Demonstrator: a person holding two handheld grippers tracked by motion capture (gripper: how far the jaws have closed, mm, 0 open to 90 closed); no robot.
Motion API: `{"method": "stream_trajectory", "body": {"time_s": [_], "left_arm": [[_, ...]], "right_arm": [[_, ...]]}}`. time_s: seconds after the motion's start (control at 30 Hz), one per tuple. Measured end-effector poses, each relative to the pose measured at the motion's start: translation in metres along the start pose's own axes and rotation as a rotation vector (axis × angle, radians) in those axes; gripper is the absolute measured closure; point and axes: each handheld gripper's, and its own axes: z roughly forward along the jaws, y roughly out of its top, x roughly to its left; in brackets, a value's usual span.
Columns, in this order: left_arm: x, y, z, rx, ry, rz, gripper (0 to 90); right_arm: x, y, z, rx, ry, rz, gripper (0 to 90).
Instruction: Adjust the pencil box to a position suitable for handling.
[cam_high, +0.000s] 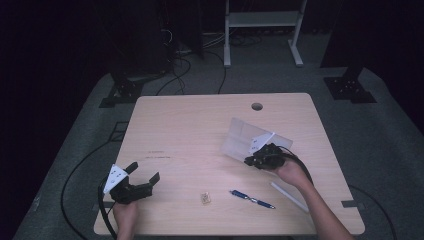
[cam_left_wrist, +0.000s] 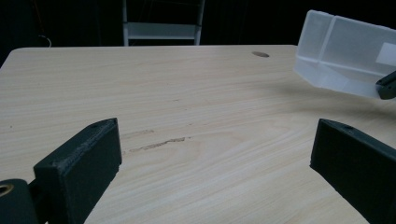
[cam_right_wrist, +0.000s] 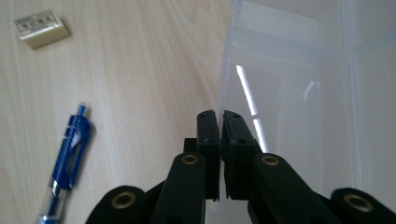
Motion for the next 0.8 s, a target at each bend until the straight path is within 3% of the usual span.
{"method": "stream_trajectory", "body": {"time_s": [0.37,0.8], "left_arm": [[0.001,0.0,-0.001,-0.002,0.0,-0.011,1.1],[0.001,0.001,-0.001,-0.008,-0.001,-0.007,1.1]], "right_arm": [[0.014,0.028,0.033,0.001,0.084,-0.05,86.2],[0.02,0.034,0.063,0.044,0.143,-0.056,86.1]]}}
